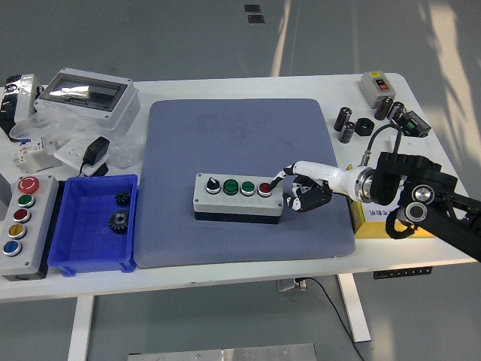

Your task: Pick up the button,place it on the desk,press the button,press the button

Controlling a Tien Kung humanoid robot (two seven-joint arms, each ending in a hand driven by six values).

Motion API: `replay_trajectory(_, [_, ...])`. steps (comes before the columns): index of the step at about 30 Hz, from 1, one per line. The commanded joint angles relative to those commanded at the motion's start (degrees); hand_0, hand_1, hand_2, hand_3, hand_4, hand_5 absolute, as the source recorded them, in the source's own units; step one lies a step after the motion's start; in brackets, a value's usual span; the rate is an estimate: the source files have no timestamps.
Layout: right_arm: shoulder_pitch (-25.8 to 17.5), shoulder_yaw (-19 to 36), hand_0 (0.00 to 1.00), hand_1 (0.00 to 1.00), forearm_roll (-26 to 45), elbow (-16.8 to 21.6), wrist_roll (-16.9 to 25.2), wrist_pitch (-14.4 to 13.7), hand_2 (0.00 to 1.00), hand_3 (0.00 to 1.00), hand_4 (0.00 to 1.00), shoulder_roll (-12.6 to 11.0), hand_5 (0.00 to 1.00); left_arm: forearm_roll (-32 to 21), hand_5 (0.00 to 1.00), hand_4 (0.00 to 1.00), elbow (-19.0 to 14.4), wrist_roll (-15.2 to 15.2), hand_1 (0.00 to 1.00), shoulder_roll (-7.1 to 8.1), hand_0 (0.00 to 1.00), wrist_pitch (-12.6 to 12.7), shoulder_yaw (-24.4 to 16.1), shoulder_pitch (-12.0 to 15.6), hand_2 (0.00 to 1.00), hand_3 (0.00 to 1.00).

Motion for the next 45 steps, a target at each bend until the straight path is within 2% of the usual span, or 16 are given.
replay_trajectory(8, [-0.4, 1.4, 0.009, 0.080, 0.1, 0.9, 0.2, 0.4, 0.182, 0.775, 0.323, -0.3, 0.002, 0.0, 0.196, 0.612, 0.0, 0.0, 0.596, -0.04, 0.634, 0.0, 0.0, 0.0, 0.548, 0.594])
replay_trajectory(14, [-2.3, 5.9, 0.008, 0.080, -0.1, 2.4, 0.8, 1.3, 0.182, 0.769, 0.330, -0.6, 0.002, 0.1, 0.196, 0.612, 0.0, 0.1, 0.596, -0.13, 0.633, 0.0, -0.1, 0.1, 0.547, 0.594])
replay_trajectory(17, [-4.6, 9.2, 0.008, 0.080, -1.4, 2.8, 1.5, 0.5, 0.182, 0.769, 0.330, -0.2, 0.002, 0.1, 0.196, 0.612, 0.0, 0.1, 0.596, -0.18, 0.633, 0.0, -0.2, 0.2, 0.547, 0.594])
replay_trajectory(19, [-6.6, 11.4, 0.009, 0.080, -3.0, 2.6, 2.6, -1.3, 0.181, 0.766, 0.352, 0.4, 0.002, 0.1, 0.197, 0.612, 0.0, 0.1, 0.596, -0.24, 0.633, 0.1, -0.1, 0.3, 0.546, 0.592])
replay_trajectory(26, [-14.9, 20.0, 0.008, 0.078, -8.3, 2.0, 10.8, -11.2, 0.181, 0.766, 0.353, 3.7, 0.002, -0.1, 0.198, 0.612, 0.0, 0.1, 0.596, -0.63, 0.633, 0.1, 0.0, 0.7, 0.547, 0.592])
replay_trajectory(32, [-22.3, 27.8, 0.008, 0.078, -4.4, 2.1, 18.5, -20.3, 0.180, 0.758, 0.362, 6.2, 0.002, -0.5, 0.197, 0.610, 0.0, -0.1, 0.595, -0.75, 0.633, 0.1, 0.2, 1.0, 0.546, 0.591])
replay_trajectory(35, [-24.9, 31.1, 0.008, 0.078, -2.8, 1.8, 21.6, -24.0, 0.180, 0.758, 0.362, 7.6, 0.002, -0.6, 0.197, 0.610, 0.0, -0.2, 0.595, -0.84, 0.633, 0.1, 0.3, 1.0, 0.546, 0.591])
replay_trajectory(36, [-25.8, 32.3, 0.017, 0.095, -2.2, 1.6, 22.7, -25.4, 0.211, 0.729, 0.294, 8.2, 0.002, -0.7, 0.197, 0.609, 0.0, -0.2, 0.593, -0.87, 0.633, 0.1, 0.4, 1.0, 0.547, 0.592])
replay_trajectory(41, [-29.0, 35.5, 0.017, 0.095, 0.7, 0.1, 27.2, -29.1, 0.211, 0.729, 0.294, 10.8, 0.002, -1.0, 0.197, 0.609, 0.0, -0.4, 0.593, -0.94, 0.633, 0.0, 0.7, 1.1, 0.547, 0.592])
replay_trajectory(42, [-29.7, 36.2, 0.026, 0.120, 1.9, -0.5, 28.3, -29.4, 0.266, 0.713, 0.341, 11.4, 0.024, -1.0, 0.196, 0.609, 0.0, -0.5, 0.593, -0.94, 0.633, 0.0, 0.7, 1.1, 0.547, 0.592])
replay_trajectory(45, [-31.1, 37.9, 0.026, 0.120, 5.1, -2.0, 31.3, -29.7, 0.266, 0.713, 0.341, 12.6, 0.024, -1.0, 0.196, 0.609, 0.0, -0.5, 0.593, -0.95, 0.633, 0.0, 0.7, 1.1, 0.547, 0.592])
